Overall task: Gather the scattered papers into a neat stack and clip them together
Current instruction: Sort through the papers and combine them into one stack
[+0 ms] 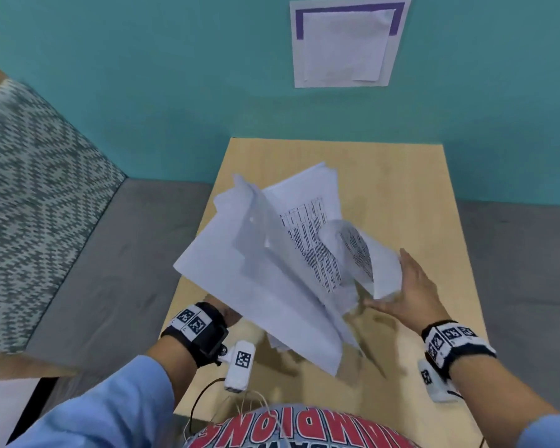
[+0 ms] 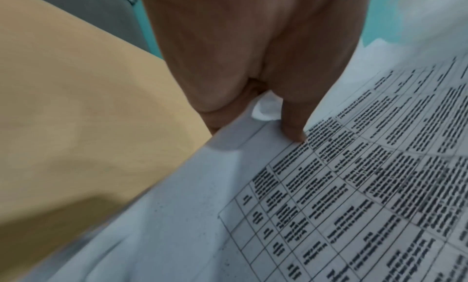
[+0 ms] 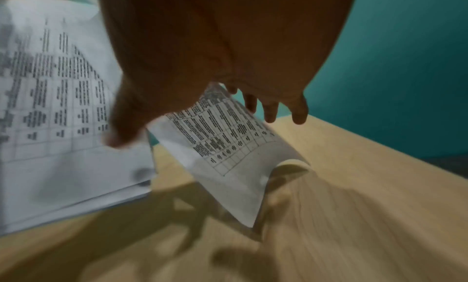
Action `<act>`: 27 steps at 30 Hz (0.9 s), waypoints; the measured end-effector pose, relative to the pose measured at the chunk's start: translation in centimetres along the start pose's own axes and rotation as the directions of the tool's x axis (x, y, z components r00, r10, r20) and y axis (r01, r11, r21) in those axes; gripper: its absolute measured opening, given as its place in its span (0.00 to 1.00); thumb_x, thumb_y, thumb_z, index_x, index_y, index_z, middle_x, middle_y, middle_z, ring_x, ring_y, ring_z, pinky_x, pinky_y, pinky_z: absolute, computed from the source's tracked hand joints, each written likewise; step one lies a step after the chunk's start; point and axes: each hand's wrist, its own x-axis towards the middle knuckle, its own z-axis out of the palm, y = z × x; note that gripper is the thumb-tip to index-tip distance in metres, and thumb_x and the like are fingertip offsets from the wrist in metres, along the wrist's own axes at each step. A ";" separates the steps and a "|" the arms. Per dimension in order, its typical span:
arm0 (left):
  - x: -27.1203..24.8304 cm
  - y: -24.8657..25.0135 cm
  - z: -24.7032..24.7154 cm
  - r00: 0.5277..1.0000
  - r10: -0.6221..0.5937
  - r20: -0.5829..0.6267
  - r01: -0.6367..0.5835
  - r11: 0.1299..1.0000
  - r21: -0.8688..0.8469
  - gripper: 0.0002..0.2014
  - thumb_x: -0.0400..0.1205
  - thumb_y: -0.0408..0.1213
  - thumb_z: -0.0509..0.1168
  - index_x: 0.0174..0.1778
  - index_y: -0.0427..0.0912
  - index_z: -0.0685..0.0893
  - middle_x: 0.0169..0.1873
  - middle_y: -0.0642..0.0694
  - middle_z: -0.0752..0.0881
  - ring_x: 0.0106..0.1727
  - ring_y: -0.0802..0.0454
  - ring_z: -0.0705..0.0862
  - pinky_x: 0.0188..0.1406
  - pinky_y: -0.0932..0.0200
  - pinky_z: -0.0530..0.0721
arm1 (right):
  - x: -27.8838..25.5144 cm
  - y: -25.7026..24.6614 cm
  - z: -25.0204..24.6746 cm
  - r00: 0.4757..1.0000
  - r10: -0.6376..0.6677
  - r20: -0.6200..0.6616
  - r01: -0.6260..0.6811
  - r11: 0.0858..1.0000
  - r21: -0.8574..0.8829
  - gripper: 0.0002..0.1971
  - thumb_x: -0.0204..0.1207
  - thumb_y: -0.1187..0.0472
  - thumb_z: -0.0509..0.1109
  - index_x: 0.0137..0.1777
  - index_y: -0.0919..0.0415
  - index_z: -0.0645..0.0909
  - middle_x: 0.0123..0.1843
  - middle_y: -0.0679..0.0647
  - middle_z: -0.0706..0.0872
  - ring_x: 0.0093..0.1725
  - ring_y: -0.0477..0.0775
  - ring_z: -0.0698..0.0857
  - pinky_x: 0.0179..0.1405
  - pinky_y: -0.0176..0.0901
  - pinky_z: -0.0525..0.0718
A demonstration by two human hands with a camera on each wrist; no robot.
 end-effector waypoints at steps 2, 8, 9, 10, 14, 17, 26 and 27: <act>-0.6 0.8 1.8 0.998 0.034 0.061 -0.040 0.995 0.094 0.13 0.76 0.20 0.71 0.45 0.44 0.90 0.39 0.50 0.94 0.41 0.51 0.91 0.37 0.64 0.91 | 0.8 -0.2 1.0 0.997 0.034 -0.072 -0.027 0.996 0.090 0.50 0.70 0.51 0.84 0.89 0.58 0.62 0.84 0.60 0.77 0.79 0.68 0.78 0.78 0.65 0.74; -0.5 2.4 2.2 0.995 0.099 0.022 -0.102 0.981 0.163 0.13 0.90 0.27 0.68 0.69 0.38 0.89 0.59 0.45 0.97 0.59 0.49 0.96 0.59 0.53 0.94 | 2.0 -2.8 -0.4 0.959 0.016 -0.282 0.068 0.955 0.289 0.10 0.88 0.54 0.63 0.53 0.55 0.85 0.44 0.61 0.91 0.44 0.68 0.87 0.46 0.56 0.87; -0.4 2.8 2.1 0.994 0.109 0.017 -0.110 0.977 0.183 0.15 0.89 0.30 0.70 0.73 0.38 0.88 0.64 0.43 0.95 0.66 0.45 0.94 0.68 0.46 0.91 | 1.9 -3.6 -1.5 0.959 0.030 -0.283 0.070 0.939 0.335 0.09 0.89 0.54 0.65 0.53 0.55 0.85 0.42 0.61 0.90 0.43 0.68 0.86 0.43 0.53 0.85; -0.2 3.0 1.8 0.993 0.121 0.001 -0.119 0.973 0.197 0.17 0.89 0.32 0.71 0.75 0.38 0.87 0.67 0.43 0.94 0.69 0.43 0.92 0.73 0.41 0.88 | 1.6 -4.1 -2.7 0.949 0.029 -0.313 0.094 0.925 0.369 0.08 0.89 0.55 0.67 0.55 0.56 0.86 0.43 0.60 0.90 0.43 0.66 0.85 0.42 0.49 0.81; 0.9 3.3 0.7 0.991 0.122 -0.048 -0.109 0.971 0.214 0.19 0.88 0.32 0.72 0.76 0.39 0.86 0.67 0.43 0.94 0.69 0.42 0.93 0.74 0.39 0.87 | -0.3 -5.8 -8.3 0.907 -0.005 -0.422 0.203 0.882 0.426 0.06 0.88 0.57 0.70 0.58 0.52 0.89 0.47 0.54 0.90 0.46 0.47 0.83 0.46 0.39 0.75; 1.1 3.6 0.6 0.990 0.123 -0.069 -0.103 0.963 0.247 0.18 0.88 0.32 0.73 0.74 0.39 0.87 0.66 0.43 0.95 0.66 0.42 0.94 0.72 0.39 0.88 | -1.8 -6.6 -11.3 0.920 0.018 -0.391 0.217 0.808 0.548 0.05 0.87 0.55 0.73 0.52 0.44 0.89 0.45 0.53 0.93 0.44 0.48 0.86 0.49 0.44 0.85; 1.2 4.8 2.6 0.996 0.091 0.002 -0.089 0.963 0.253 0.17 0.87 0.32 0.74 0.73 0.42 0.88 0.66 0.44 0.95 0.68 0.38 0.93 0.71 0.37 0.89 | -2.2 -7.2 -8.5 0.988 0.103 0.113 -0.151 0.540 0.828 0.10 0.85 0.60 0.75 0.63 0.56 0.91 0.59 0.55 0.97 0.58 0.63 0.96 0.65 0.70 0.89; 1.0 5.0 3.0 0.996 0.078 0.038 -0.085 0.964 0.252 0.19 0.87 0.32 0.74 0.75 0.42 0.87 0.67 0.43 0.94 0.69 0.38 0.92 0.73 0.36 0.88 | -2.1 -7.3 -7.2 0.983 0.114 0.143 -0.182 0.553 0.813 0.10 0.84 0.60 0.76 0.63 0.59 0.90 0.58 0.56 0.97 0.57 0.64 0.96 0.65 0.71 0.89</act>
